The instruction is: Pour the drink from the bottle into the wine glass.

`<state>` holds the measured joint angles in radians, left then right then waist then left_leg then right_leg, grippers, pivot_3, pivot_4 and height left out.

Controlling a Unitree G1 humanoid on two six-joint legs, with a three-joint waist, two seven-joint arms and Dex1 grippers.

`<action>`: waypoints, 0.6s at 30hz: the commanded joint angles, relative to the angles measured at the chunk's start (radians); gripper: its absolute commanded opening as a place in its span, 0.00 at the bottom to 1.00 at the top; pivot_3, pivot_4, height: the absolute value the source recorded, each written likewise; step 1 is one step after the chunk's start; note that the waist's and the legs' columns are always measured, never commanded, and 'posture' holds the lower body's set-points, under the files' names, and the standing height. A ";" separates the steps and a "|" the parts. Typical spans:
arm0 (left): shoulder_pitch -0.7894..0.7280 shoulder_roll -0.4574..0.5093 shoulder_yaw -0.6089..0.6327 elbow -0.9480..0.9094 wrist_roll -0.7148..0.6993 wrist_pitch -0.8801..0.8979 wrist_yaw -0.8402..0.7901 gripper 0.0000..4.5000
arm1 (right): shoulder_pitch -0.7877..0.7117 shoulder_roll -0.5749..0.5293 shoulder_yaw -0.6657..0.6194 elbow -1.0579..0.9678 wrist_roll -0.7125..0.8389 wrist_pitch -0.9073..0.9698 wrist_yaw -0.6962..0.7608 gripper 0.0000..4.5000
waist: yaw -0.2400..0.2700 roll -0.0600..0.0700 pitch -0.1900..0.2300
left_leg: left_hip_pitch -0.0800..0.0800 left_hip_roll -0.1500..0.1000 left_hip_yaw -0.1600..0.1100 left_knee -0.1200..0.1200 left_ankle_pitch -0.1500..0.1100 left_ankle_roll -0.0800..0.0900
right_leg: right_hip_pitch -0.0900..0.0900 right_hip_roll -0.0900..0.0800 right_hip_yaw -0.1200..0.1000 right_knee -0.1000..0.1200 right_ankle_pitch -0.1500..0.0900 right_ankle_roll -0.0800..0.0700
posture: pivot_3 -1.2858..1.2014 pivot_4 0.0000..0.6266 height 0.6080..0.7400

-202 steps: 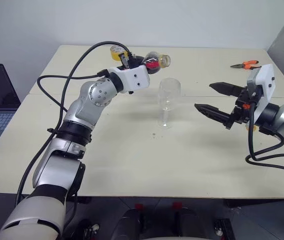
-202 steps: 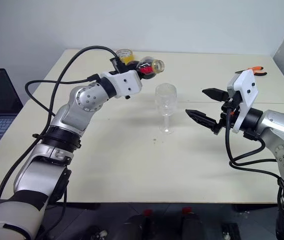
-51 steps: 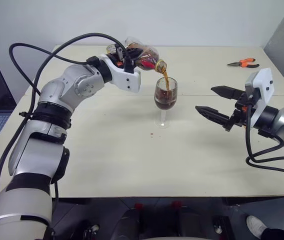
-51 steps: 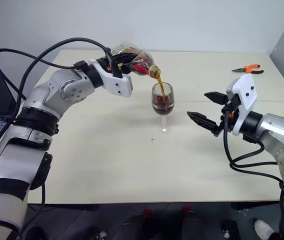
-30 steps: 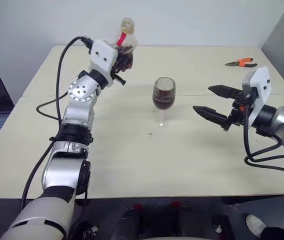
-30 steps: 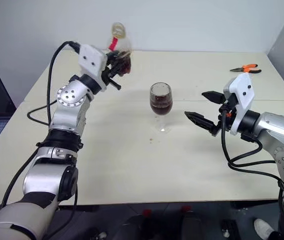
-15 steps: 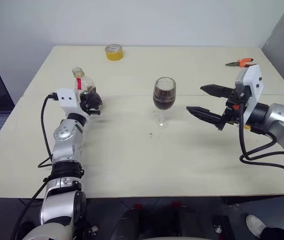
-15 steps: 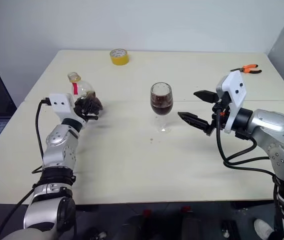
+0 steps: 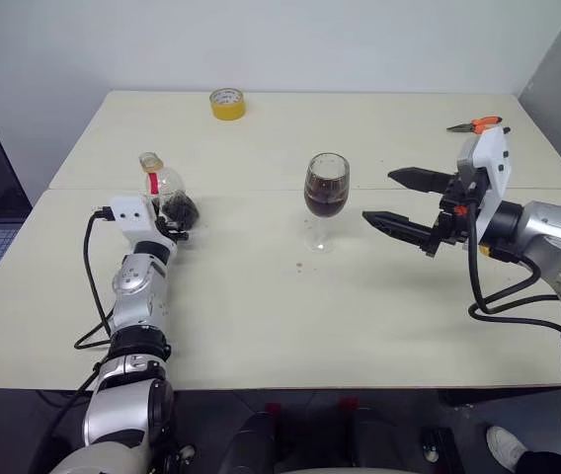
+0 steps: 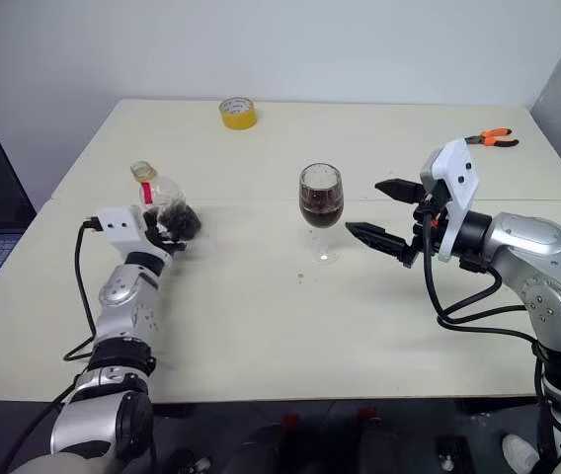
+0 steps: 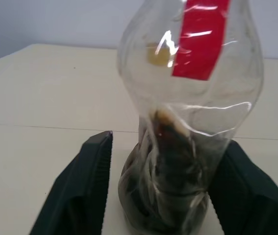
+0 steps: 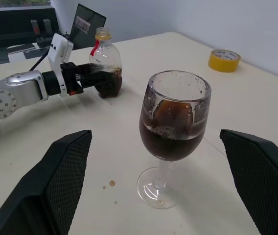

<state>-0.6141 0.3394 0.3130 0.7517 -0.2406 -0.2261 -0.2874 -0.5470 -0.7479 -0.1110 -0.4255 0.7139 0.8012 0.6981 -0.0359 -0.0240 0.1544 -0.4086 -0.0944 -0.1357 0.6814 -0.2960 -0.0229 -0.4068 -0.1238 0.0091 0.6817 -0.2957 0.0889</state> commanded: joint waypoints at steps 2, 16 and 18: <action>0.008 0.011 0.011 -0.025 -0.005 -0.024 0.000 0.99 | -0.021 0.003 -0.008 -0.011 -0.009 -0.026 0.007 1.00 | 0.000 0.000 0.000 | 0.000 0.000 0.000 0.000 0.000 0.000 | 0.000 0.000 0.000 0.000 0.000 0.000 | 0.52 0.24 1.00; 0.128 0.041 0.016 -0.263 -0.077 0.119 -0.081 0.99 | -0.021 0.010 -0.010 0.009 -0.028 -0.036 0.028 1.00 | -0.004 0.000 0.000 | 0.000 0.000 0.000 0.000 0.000 0.000 | 0.000 0.000 0.000 0.000 0.000 0.000 | 0.52 0.24 1.00; 0.197 0.071 0.036 -0.388 -0.121 0.201 -0.107 0.99 | -0.023 0.001 -0.016 0.017 -0.032 -0.034 0.030 1.00 | -0.006 0.000 0.000 | 0.000 0.001 0.000 0.000 0.000 0.000 | 0.000 0.000 0.000 0.000 0.000 0.000 | 0.52 0.24 1.00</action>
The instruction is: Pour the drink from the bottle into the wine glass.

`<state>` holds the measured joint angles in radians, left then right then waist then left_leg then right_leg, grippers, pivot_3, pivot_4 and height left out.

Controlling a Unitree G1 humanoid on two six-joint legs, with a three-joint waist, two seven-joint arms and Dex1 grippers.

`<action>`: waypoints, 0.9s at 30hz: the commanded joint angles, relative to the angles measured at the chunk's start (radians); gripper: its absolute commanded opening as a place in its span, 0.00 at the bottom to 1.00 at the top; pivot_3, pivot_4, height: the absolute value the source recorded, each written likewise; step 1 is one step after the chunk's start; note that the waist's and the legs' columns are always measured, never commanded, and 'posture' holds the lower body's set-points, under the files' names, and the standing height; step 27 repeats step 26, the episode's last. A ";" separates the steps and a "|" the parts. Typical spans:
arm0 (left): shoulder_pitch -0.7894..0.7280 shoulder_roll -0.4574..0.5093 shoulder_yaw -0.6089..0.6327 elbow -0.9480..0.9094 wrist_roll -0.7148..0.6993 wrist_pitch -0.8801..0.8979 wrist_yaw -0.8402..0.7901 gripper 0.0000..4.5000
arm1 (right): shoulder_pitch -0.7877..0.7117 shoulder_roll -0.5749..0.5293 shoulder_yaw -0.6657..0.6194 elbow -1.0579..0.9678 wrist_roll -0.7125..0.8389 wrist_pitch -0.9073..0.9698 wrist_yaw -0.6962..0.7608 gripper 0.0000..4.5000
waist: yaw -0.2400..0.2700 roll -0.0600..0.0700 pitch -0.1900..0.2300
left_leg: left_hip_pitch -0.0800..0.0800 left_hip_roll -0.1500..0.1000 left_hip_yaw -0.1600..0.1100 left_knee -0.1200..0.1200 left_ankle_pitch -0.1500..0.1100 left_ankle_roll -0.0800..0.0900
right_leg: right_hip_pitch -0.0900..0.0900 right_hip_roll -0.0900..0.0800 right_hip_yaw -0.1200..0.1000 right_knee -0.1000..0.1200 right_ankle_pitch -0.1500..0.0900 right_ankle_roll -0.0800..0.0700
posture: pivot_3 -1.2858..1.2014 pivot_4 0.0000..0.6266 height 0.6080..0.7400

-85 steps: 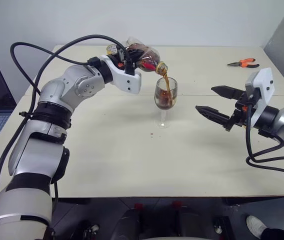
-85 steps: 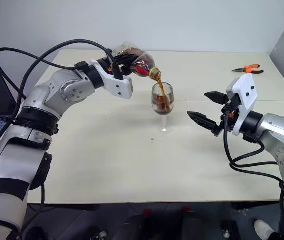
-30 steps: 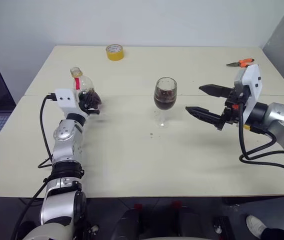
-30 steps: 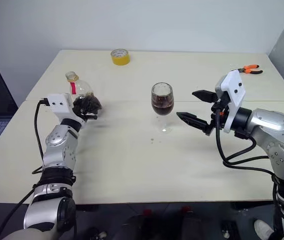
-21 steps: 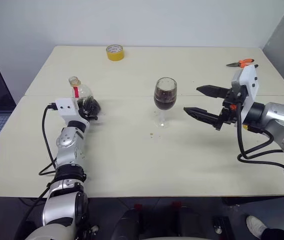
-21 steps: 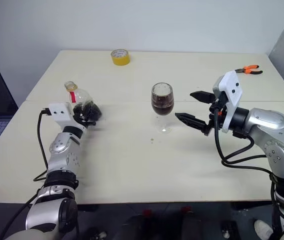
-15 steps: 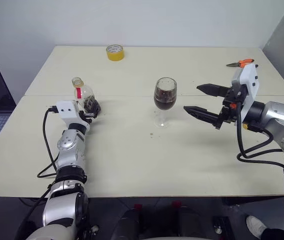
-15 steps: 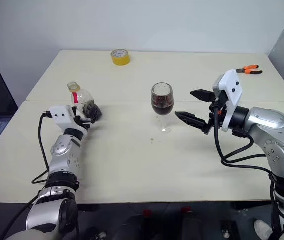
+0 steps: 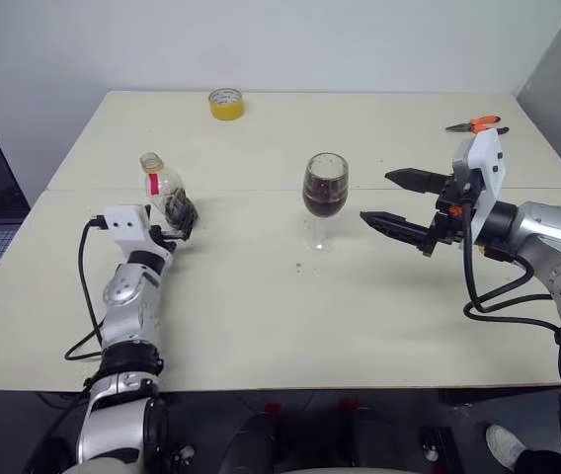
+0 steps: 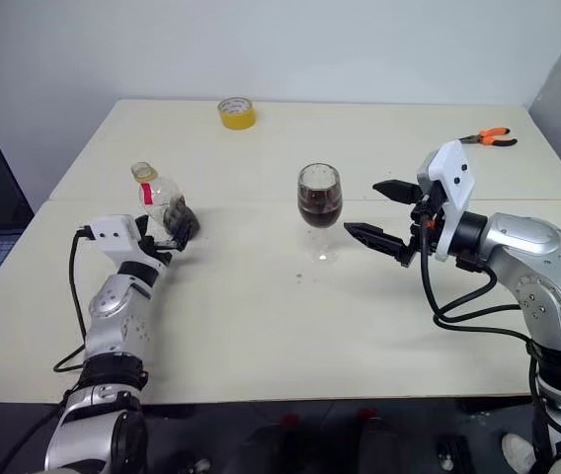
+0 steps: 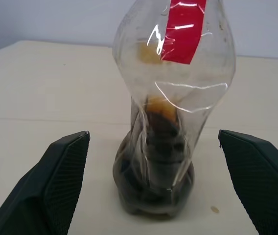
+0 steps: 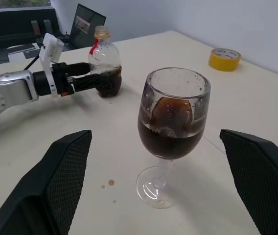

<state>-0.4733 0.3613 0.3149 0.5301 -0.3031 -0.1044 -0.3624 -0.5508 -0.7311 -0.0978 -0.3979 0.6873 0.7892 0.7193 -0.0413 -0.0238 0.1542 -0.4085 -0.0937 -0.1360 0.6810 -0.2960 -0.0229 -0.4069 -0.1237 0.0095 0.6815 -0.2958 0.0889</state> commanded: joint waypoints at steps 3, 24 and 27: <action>0.138 0.120 0.050 -0.318 -0.119 0.205 -0.090 0.99 | -0.022 -0.031 -0.038 -0.001 -0.008 -0.022 0.013 1.00 | -0.006 0.000 0.000 | 0.000 0.000 0.000 -0.001 0.000 0.000 | 0.000 0.000 0.000 0.000 0.000 0.000 | 0.52 0.24 1.00; 0.068 0.783 0.095 -0.779 -0.688 0.996 -0.682 0.99 | -0.013 -0.149 -0.031 0.103 -0.026 -0.158 0.301 1.00 | -0.007 0.004 0.001 | 0.004 0.001 0.003 -0.004 0.000 0.000 | 0.002 0.001 0.003 -0.001 0.000 0.000 | 0.52 0.24 1.00; 0.065 0.782 0.091 -0.764 -0.673 0.992 -0.698 0.99 | -0.031 -0.146 -0.026 0.116 -0.030 -0.166 0.310 1.00 | -0.008 0.004 0.001 | 0.005 0.001 0.004 -0.004 0.000 0.000 | 0.002 0.001 0.004 -0.001 0.000 0.000 | 0.52 0.24 1.00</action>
